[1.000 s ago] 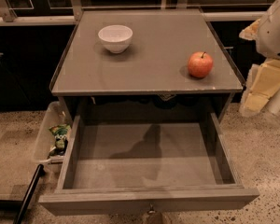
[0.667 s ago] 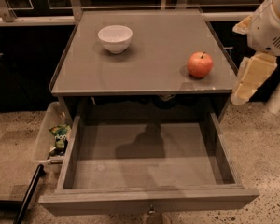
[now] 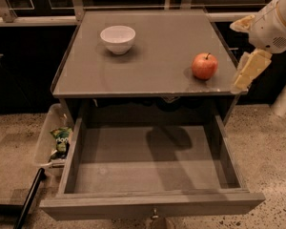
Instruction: Place apple into top drawer
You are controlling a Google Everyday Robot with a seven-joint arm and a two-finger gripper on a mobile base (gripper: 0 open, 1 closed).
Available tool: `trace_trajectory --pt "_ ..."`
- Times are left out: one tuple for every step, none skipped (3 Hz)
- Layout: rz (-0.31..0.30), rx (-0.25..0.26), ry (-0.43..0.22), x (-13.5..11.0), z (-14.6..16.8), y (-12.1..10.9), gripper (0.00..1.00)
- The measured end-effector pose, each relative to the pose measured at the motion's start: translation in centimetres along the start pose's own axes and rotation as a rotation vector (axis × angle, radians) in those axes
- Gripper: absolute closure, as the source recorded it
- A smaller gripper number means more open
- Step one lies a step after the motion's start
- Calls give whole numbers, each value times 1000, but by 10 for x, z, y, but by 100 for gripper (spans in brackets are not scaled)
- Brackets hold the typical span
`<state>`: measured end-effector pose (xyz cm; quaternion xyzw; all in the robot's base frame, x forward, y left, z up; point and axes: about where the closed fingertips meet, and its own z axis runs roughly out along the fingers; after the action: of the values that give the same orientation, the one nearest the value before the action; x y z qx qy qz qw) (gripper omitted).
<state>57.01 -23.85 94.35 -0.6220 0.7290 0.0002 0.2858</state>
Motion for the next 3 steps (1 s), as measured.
trace_trajectory --pt "40 -54 -175 8 27 -17 0" --pt "61 -77 -268 8 51 -33 0" --pt "63 -81 -316 1 66 -44 0"
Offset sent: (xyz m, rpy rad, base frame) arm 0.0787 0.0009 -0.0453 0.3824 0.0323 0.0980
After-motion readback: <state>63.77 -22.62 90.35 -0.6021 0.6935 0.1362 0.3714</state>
